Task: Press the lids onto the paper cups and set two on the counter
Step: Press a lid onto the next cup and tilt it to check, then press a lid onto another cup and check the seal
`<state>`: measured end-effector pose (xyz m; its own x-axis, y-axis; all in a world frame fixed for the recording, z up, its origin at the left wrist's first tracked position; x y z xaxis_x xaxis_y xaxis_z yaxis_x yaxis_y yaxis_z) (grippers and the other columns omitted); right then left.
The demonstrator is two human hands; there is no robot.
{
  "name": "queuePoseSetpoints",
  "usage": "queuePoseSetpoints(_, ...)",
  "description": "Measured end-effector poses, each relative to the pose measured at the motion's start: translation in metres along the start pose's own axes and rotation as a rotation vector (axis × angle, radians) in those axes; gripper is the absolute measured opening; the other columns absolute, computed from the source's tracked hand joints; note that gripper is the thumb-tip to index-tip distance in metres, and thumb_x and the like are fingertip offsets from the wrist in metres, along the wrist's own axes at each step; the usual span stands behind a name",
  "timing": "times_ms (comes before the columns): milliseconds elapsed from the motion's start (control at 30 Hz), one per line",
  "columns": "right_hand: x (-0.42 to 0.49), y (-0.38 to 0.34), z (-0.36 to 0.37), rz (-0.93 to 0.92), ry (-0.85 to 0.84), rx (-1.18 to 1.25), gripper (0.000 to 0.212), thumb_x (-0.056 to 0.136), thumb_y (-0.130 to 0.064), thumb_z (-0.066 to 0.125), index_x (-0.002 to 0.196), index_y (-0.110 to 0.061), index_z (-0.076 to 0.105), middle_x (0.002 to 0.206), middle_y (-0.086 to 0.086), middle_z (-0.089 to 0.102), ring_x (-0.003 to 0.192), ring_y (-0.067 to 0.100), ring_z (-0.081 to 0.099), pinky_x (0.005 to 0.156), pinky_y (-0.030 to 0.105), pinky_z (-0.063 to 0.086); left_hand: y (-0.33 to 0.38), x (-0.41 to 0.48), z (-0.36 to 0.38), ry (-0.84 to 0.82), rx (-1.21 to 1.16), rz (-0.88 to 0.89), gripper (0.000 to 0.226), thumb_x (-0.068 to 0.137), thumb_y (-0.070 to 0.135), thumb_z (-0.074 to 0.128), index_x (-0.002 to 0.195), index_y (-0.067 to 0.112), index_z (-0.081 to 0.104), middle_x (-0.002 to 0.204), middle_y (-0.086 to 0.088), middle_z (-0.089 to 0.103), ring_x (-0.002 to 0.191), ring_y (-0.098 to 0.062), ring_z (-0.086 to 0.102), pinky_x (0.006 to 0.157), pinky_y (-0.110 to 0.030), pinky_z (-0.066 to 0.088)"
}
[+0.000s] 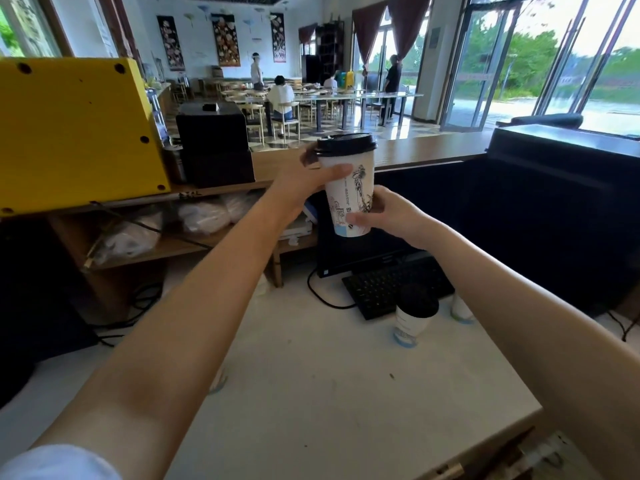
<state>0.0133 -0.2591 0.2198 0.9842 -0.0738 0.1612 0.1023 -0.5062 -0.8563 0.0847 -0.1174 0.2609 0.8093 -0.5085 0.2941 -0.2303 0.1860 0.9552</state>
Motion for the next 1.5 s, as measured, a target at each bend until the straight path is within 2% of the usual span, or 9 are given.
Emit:
queuePoseSetpoints(167,0.009,-0.014,0.001,-0.035,-0.021,0.133,0.063,0.07,-0.016,0.08,0.124,-0.012,0.049,0.116,0.002,0.066,0.105,0.014,0.064,0.09,0.031,0.054,0.009,-0.001,-0.006,-0.067,0.066,0.015,0.07,0.063,0.011,0.084,0.126,0.012,0.052,0.125,-0.005,0.06,0.119,-0.023,0.056,0.1,-0.041,0.049)
queuePoseSetpoints(267,0.015,-0.012,0.008,-0.008,0.038,0.093,0.077,0.058,-0.028,0.086,0.125,-0.016,0.049,0.117,0.002,0.066,0.106,0.018,0.063,0.093,0.038,0.053,0.01,-0.008,-0.01,-0.081,0.101,0.041,0.062,0.07,0.006,0.079,0.125,0.014,0.052,0.125,-0.003,0.058,0.121,-0.023,0.054,0.099,-0.041,0.049)
queuePoseSetpoints(500,0.015,-0.003,0.054,-0.028,0.121,0.147,0.065,0.068,-0.015,0.082,0.125,-0.013,0.048,0.116,0.005,0.064,0.102,0.017,0.062,0.079,0.027,0.054,-0.021,-0.045,-0.033,-0.008,0.161,-0.132,0.026,0.082,0.015,0.069,0.107,0.022,0.061,0.105,0.001,0.068,0.102,-0.016,0.065,0.088,-0.035,0.055)
queuePoseSetpoints(700,0.007,0.046,0.113,0.015,0.007,0.162,0.063,0.07,-0.01,0.08,0.122,-0.012,0.046,0.105,-0.003,0.062,0.092,0.006,0.06,0.073,0.018,0.053,-0.074,-0.089,-0.05,0.166,0.251,-0.244,0.048,0.079,0.02,0.074,0.123,0.016,0.056,0.115,-0.001,0.065,0.103,-0.012,0.062,0.079,-0.019,0.054)
queuePoseSetpoints(800,-0.002,0.085,0.151,0.043,-0.101,0.091,0.066,0.068,-0.016,0.082,0.124,-0.014,0.047,0.115,0.001,0.061,0.103,0.015,0.058,0.082,0.025,0.048,-0.121,-0.12,-0.056,0.284,0.286,-0.355,0.059,0.077,0.024,0.076,0.13,0.017,0.052,0.117,0.002,0.06,0.103,-0.013,0.058,0.07,-0.014,0.048)
queuePoseSetpoints(933,-0.016,0.128,0.196,0.069,-0.179,0.008,0.072,0.068,-0.019,0.083,0.128,-0.011,0.045,0.118,0.004,0.055,0.098,0.016,0.056,0.076,0.024,0.044,-0.176,-0.162,-0.067,0.375,0.239,-0.476,0.062,0.078,0.021,0.075,0.134,0.016,0.049,0.128,-0.002,0.058,0.108,-0.016,0.056,0.083,-0.027,0.049)
queuePoseSetpoints(1100,-0.022,0.156,0.239,0.124,-0.252,0.044,0.07,0.07,-0.009,0.081,0.13,-0.007,0.045,0.123,0.008,0.055,0.099,0.016,0.053,0.077,0.022,0.044,-0.218,-0.19,-0.084,0.465,0.26,-0.509,0.062,0.076,0.021,0.077,0.133,0.017,0.05,0.129,-0.001,0.058,0.11,-0.015,0.056,0.085,-0.028,0.048)
queuePoseSetpoints(1200,-0.025,0.166,0.253,0.135,-0.286,0.099,0.069,0.071,-0.002,0.078,0.131,-0.007,0.045,0.124,0.009,0.056,0.1,0.016,0.052,0.068,0.006,0.044,-0.241,-0.201,-0.089,0.487,0.252,-0.548,0.068,0.076,0.027,0.077,0.136,0.021,0.047,0.132,0.002,0.057,0.118,-0.017,0.055,0.097,-0.035,0.049)
queuePoseSetpoints(1500,-0.019,0.186,0.271,0.204,-0.271,0.191,0.062,0.077,0.002,0.072,0.131,-0.009,0.045,0.113,0.005,0.058,0.098,0.016,0.055,0.066,0.003,0.045,-0.27,-0.198,-0.1,0.537,0.239,-0.538,0.065,0.079,0.023,0.074,0.138,0.02,0.045,0.132,0.002,0.055,0.118,-0.013,0.052,0.095,-0.027,0.045)
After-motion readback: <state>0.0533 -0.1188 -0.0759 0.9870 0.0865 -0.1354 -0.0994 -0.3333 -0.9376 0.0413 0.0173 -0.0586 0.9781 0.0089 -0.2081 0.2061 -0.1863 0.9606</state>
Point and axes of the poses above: each hand's wrist, its own x-axis towards the middle knuckle, its own z-axis out of the palm, y = z × x, the point moved 5 cm from there along x, towards the middle knuckle
